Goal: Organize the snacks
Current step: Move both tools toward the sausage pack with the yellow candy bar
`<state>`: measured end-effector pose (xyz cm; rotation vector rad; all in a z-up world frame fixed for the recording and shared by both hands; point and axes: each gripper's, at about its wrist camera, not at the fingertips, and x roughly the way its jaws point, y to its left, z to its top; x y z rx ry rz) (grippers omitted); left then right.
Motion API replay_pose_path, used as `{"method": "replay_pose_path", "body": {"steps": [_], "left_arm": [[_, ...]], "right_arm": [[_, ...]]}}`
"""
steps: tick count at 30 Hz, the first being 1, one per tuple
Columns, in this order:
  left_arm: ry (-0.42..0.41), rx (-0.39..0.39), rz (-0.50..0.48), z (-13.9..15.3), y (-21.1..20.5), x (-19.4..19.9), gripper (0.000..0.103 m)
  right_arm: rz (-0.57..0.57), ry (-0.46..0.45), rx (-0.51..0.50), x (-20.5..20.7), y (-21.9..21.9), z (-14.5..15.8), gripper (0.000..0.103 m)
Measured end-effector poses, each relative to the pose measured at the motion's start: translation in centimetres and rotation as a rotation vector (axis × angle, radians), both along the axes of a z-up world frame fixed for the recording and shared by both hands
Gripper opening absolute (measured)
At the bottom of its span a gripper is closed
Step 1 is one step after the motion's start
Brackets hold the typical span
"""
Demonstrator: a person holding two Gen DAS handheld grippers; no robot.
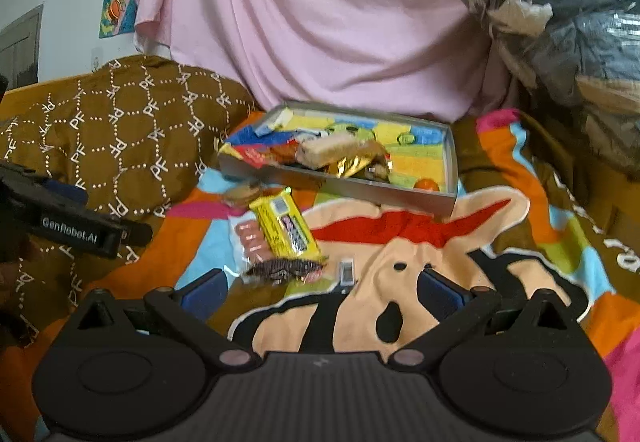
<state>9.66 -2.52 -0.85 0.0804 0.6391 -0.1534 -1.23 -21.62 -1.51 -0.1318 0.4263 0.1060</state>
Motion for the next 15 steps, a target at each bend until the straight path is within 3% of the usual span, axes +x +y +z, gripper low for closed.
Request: {"method": "replay_pose_path", "body": {"steps": [7, 15], "left_arm": [[0.076, 0.014, -0.007, -1.6, -0.3, 0.8, 0.102], [0.105, 0.022, -0.020, -2.3, -0.8, 2.0, 0.102]], "right_arm": [[-0.007, 0.062, -0.005, 0.5, 0.0, -1.1, 0.103], [-0.028, 0.103, -0.010, 1.2, -0.2, -1.9, 0.103]]}}
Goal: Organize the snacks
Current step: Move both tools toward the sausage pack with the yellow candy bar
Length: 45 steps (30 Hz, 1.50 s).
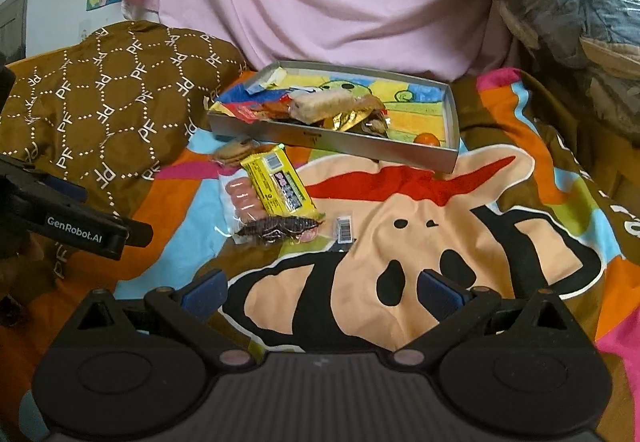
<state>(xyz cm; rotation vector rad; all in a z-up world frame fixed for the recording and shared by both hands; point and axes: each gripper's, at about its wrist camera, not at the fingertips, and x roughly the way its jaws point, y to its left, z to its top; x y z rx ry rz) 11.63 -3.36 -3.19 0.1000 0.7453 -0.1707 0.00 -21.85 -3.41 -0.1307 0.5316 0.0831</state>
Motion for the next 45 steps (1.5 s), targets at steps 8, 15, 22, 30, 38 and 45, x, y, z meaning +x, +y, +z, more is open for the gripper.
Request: {"method": "replay_pose_path", "body": {"steps": [8, 15, 22, 30, 38, 45], "left_arm": [[0.003, -0.001, -0.006, -0.3, 0.0, 0.9, 0.102], [0.000, -0.017, -0.005, -0.9, 0.0, 2.3, 0.102], [-0.020, -0.004, -0.022, -1.7, -0.4, 3.8, 0.102], [-0.032, -0.026, -0.061, -2.4, -0.6, 6.2, 0.102], [-0.054, -0.041, -0.112, -2.8, -0.8, 8.8, 0.102], [-0.050, -0.085, -0.140, -2.7, 0.2, 10.0, 0.102]], "right_arm": [[-0.004, 0.024, -0.005, 1.0, 0.2, -0.6, 0.103], [-0.003, 0.047, -0.016, 2.2, 0.4, -1.1, 0.103], [0.003, 0.066, -0.033, 3.5, 0.2, -1.7, 0.103], [0.097, 0.030, -0.106, 5.7, 0.1, -1.9, 0.103], [0.293, 0.073, -0.190, 10.1, 0.1, -2.8, 0.103], [0.442, 0.114, -0.225, 13.9, 1.0, -3.1, 0.103]]}}
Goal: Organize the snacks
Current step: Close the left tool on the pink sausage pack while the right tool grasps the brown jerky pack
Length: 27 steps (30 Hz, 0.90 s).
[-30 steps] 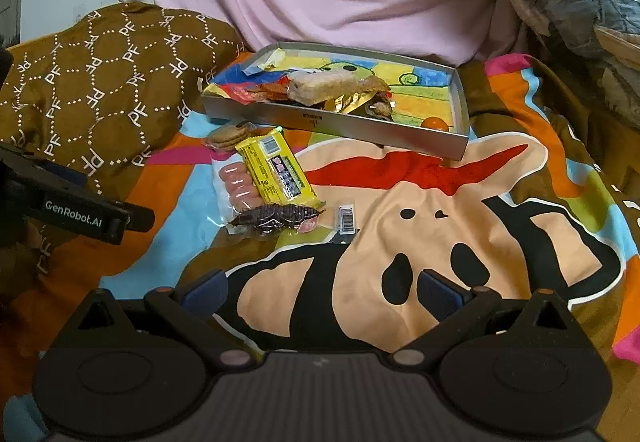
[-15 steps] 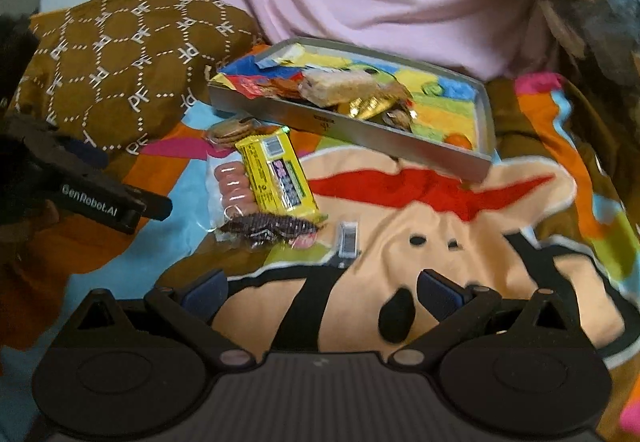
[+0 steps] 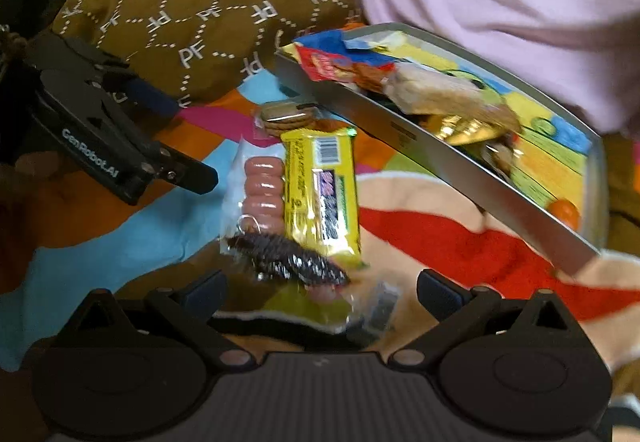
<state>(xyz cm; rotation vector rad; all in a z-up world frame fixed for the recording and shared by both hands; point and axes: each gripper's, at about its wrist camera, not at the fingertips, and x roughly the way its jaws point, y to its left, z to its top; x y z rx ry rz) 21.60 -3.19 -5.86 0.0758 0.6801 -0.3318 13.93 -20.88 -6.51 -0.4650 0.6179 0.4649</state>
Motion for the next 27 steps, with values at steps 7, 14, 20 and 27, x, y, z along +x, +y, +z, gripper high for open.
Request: {"method": "replay_pose_path", "body": {"steps": [7, 14, 20, 27], "left_arm": [[0.009, -0.046, -0.011, 0.0, 0.9, 0.9, 0.102], [0.036, -0.093, -0.040, -0.1, 1.1, 1.6, 0.102], [0.053, -0.106, -0.065, -0.3, 0.8, 1.6, 0.102], [0.061, -0.120, -0.113, -0.2, 0.3, 1.3, 0.100]], "right_arm": [[0.100, 0.083, 0.023, 3.3, 0.9, -0.5, 0.102], [0.112, 0.184, 0.089, 3.0, -0.3, -1.2, 0.093], [0.124, 0.195, 0.085, 0.1, -0.9, -0.8, 0.083], [0.171, 0.135, -0.017, -0.5, 0.5, -0.3, 0.087]]}}
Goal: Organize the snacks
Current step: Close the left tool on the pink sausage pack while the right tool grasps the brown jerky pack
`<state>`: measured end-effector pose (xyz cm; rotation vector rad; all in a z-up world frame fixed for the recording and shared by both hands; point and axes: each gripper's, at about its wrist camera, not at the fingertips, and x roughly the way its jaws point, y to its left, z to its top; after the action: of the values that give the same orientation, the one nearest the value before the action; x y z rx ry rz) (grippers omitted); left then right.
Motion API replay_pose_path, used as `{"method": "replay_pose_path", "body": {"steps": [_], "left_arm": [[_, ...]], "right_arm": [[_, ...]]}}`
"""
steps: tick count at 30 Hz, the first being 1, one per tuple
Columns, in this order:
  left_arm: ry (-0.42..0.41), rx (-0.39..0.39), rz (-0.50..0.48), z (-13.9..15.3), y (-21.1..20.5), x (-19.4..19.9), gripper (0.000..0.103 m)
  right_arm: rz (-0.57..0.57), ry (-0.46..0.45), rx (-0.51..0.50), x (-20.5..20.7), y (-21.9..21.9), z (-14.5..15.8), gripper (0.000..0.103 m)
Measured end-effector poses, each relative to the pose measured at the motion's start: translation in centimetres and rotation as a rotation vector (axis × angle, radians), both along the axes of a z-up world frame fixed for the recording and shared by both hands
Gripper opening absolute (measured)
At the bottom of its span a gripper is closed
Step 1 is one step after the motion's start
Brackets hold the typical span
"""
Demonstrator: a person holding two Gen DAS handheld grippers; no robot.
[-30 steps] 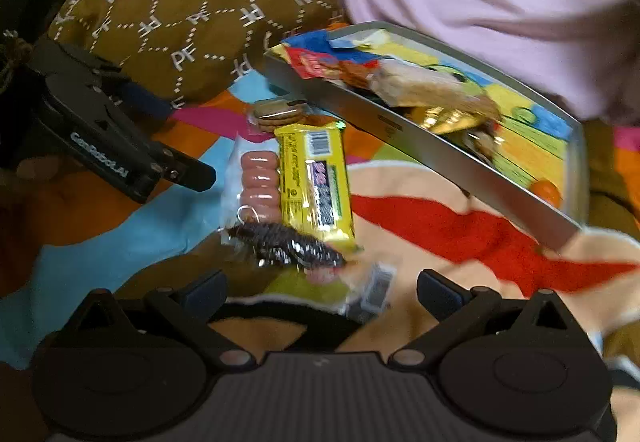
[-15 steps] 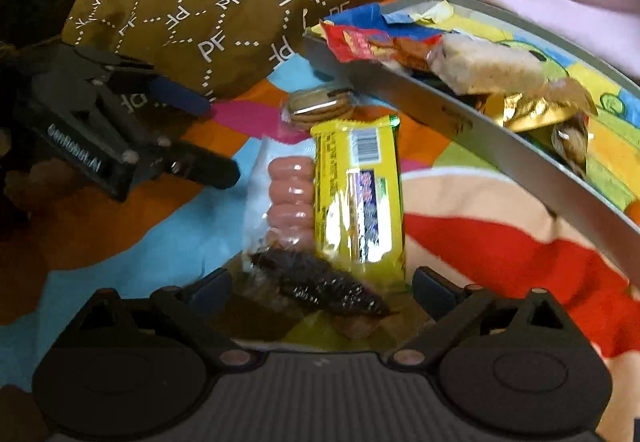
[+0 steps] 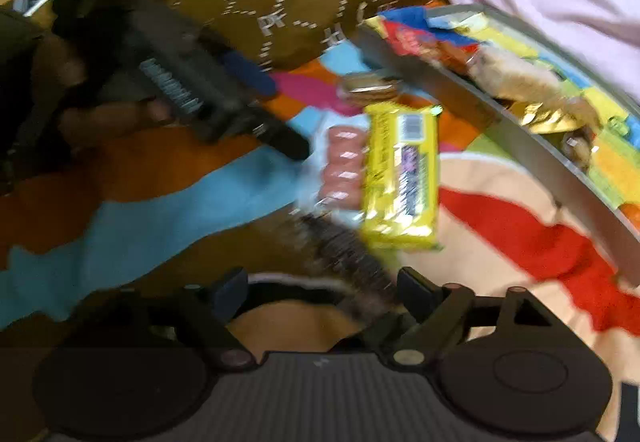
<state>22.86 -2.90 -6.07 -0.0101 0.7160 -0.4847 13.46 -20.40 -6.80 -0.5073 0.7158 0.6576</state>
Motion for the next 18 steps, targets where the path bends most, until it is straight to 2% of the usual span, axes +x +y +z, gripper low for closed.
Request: {"method": "replay_pose_path", "body": {"steps": [3, 6, 9, 15, 18], "left_arm": [[0.003, -0.008, -0.013, 0.0, 0.0, -0.2, 0.100], [0.009, -0.010, -0.025, -0.1, -0.1, -0.2, 0.099], [0.028, -0.019, -0.032, -0.3, -0.1, -0.1, 0.094], [0.079, -0.072, -0.022, -0.6, 0.1, 0.3, 0.078], [0.085, -0.082, -0.029, -0.7, 0.0, 0.3, 0.070]], "right_arm": [[-0.006, 0.033, 0.009, 1.9, -0.1, -0.2, 0.090], [-0.012, 0.133, 0.030, 4.0, -0.4, -0.9, 0.094], [-0.012, 0.162, 0.064, 4.4, -0.8, -0.8, 0.094], [-0.028, 0.155, 0.056, 1.8, -1.1, -0.8, 0.075], [-0.094, 0.146, 0.085, 0.4, -1.5, -0.7, 0.057]]}}
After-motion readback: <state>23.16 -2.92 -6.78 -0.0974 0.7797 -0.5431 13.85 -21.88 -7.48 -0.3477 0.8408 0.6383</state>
